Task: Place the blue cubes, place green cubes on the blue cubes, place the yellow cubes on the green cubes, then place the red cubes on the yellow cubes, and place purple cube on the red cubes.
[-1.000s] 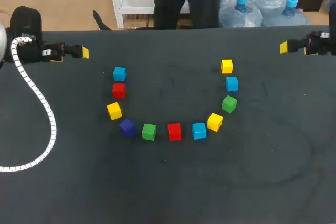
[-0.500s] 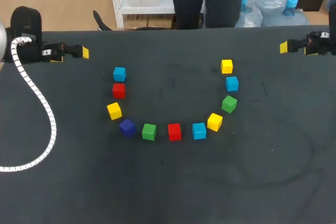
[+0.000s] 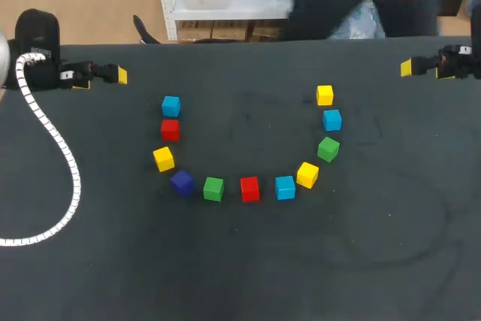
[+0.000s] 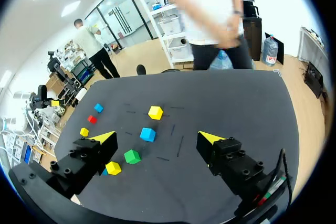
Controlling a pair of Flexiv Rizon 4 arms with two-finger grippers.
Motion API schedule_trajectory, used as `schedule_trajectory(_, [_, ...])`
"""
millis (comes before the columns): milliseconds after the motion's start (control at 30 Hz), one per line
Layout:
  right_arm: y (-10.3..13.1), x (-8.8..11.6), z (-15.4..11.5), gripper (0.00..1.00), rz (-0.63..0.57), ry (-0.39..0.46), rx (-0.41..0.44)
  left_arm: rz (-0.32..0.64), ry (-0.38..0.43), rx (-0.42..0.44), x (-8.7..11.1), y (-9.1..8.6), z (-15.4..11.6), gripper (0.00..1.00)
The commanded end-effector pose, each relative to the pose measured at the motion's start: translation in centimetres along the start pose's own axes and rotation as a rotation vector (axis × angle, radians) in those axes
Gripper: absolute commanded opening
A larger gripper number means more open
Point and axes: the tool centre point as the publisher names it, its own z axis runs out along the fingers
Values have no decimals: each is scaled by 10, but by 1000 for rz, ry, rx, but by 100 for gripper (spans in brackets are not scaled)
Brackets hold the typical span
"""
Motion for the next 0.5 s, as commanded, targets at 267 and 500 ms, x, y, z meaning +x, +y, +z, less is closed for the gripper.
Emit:
schedule_trajectory(267, [1, 0, 0, 100, 1, -1, 5, 336, 281, 47, -22, -41, 42, 100])
schedule_trajectory(500, [1, 0, 0, 100, 1, -1, 5, 536, 446, 131, -17, -50, 71, 100])
